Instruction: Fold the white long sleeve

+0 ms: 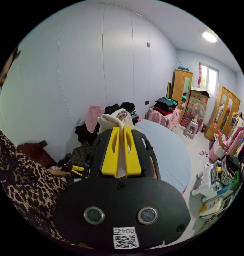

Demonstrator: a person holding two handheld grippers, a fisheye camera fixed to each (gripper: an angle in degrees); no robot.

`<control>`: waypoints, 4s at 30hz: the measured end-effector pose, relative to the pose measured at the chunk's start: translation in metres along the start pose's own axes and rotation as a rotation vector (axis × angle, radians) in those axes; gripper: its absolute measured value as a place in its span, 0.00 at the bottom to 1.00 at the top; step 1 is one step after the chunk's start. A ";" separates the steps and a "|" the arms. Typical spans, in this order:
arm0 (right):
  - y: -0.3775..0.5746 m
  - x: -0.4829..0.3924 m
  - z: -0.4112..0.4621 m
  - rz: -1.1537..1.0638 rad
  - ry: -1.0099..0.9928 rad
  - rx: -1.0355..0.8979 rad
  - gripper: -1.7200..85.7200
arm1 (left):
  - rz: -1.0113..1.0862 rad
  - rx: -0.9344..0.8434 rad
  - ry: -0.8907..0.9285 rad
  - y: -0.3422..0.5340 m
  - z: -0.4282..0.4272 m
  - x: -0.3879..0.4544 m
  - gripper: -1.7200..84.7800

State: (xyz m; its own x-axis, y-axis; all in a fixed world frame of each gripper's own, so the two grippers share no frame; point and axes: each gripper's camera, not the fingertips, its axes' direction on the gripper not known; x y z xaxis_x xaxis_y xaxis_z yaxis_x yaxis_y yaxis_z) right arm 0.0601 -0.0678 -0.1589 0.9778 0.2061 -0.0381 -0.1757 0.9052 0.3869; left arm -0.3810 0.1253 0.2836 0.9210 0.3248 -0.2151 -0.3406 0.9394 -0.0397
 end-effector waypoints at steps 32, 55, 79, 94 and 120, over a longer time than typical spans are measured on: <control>0.105 0.024 0.273 -0.331 0.198 -0.884 0.14 | -0.035 -0.113 0.107 -0.026 0.071 0.023 0.19; -0.020 0.118 -0.068 0.170 -0.210 0.087 0.01 | 0.014 -0.057 0.094 -0.076 0.038 0.057 0.21; -0.025 0.041 -0.368 0.182 -0.304 0.593 0.01 | 0.420 0.173 0.084 -0.127 -0.076 0.204 0.27; -0.018 -0.005 -0.432 0.201 -0.414 0.713 0.01 | 0.440 0.329 -0.176 -0.147 -0.154 0.242 0.29; 0.118 0.084 -0.535 0.189 0.057 0.827 0.01 | 0.169 1.035 -0.008 -0.028 -0.534 0.079 0.02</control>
State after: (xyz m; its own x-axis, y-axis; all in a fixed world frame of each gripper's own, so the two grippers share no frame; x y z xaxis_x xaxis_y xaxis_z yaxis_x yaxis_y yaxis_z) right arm 0.0599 0.2555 -0.6097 0.9292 0.3651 0.0575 -0.1740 0.2948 0.9396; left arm -0.3998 0.0659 -0.2530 0.8791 0.4576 -0.1335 -0.1400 0.5156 0.8453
